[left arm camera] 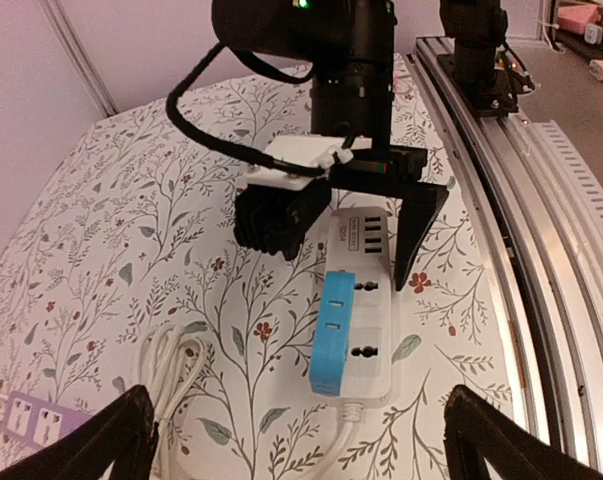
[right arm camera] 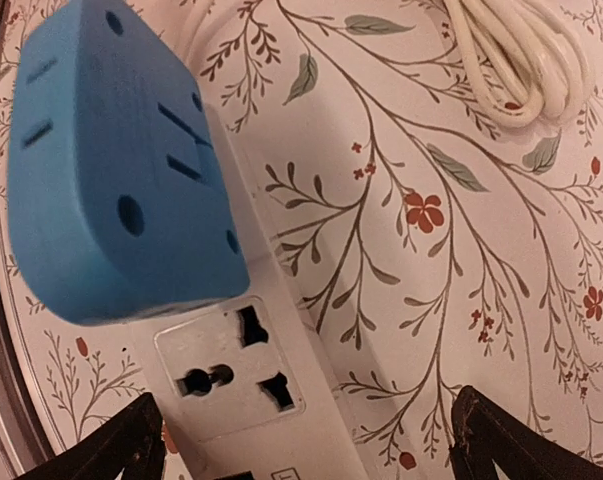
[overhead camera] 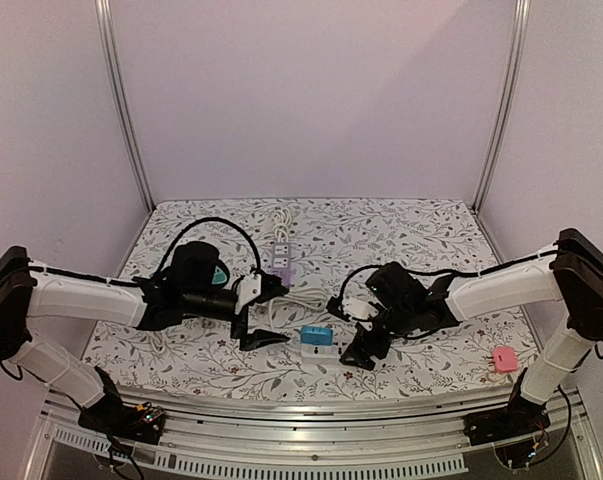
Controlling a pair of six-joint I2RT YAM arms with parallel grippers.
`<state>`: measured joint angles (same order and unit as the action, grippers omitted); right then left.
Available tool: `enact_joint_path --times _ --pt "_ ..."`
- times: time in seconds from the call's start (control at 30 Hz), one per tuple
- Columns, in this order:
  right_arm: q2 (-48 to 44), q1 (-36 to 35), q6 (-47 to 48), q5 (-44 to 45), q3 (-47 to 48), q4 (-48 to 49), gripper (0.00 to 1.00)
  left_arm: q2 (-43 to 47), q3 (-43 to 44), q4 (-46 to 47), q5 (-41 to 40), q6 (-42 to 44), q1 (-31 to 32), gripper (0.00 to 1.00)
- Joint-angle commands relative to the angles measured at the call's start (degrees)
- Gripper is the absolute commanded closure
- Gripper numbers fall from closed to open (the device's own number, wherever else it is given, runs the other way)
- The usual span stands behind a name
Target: Insert the plug
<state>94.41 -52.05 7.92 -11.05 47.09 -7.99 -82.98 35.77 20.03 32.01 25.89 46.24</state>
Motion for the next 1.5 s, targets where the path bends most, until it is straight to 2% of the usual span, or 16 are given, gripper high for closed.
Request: enact_joint_path --times 0.0,0.13,0.3,0.4,0.53,0.67,0.83,0.97,1.03,1.2,1.33,1.47 --pt "4.29 0.21 -0.32 1.07 -0.22 -0.57 0.02 8.61 2.37 -18.79 -6.43 2.68 -2.61 0.00" --pt "6.38 0.21 -0.93 0.61 -0.22 -0.10 0.08 14.99 2.32 -24.65 -11.15 3.67 -5.31 0.01" --pt "5.19 0.22 -5.06 3.46 -3.92 3.61 0.22 21.24 1.94 -25.47 -15.13 1.26 -9.74 0.00" --pt "3.28 0.21 -8.45 6.56 -4.82 3.94 0.39 23.52 1.47 -24.56 -17.58 -2.18 -11.34 0.00" --pt "0.63 0.20 -14.70 7.53 -7.21 5.22 0.47 25.85 -0.61 -21.13 -20.38 -7.21 -12.40 0.00" --pt "-2.09 -0.78 -21.34 8.79 -11.38 9.32 0.57 28.27 -3.63 -16.99 -19.89 -11.56 -12.84 0.01" --pt "-3.91 -3.56 -29.47 17.58 -13.02 6.21 0.68 31.00 -7.25 -15.33 -18.39 -14.96 -12.84 0.00" --pt "-6.45 -4.77 -42.31 25.98 -15.56 -0.05 0.76 32.56 -9.16 -13.97 -18.65 -16.41 -12.84 0.01" --pt "-8.65 -5.68 -51.40 29.93 -16.50 -6.84 0.78 32.89 -9.77 -13.37 -19.04 -17.98 -12.84 0.00" --pt "-12.14 -6.86 -66.39 35.28 -16.79 -20.11 0.78 33.11 -11.16 -11.67 -19.21 -22.64 -12.84 0.01" --pt "-11.86 -6.59 -70.96 37.95 -16.77 -22.03 0.77 33.79 -12.20 -10.62 -19.76 -24.89 -12.84 0.00" --pt "-10.06 -0.84 -71.14 38.72 -14.93 -19.45 0.77 33.09 -12.09 -11.53 -22.81 -26.78 -12.84 0.00"
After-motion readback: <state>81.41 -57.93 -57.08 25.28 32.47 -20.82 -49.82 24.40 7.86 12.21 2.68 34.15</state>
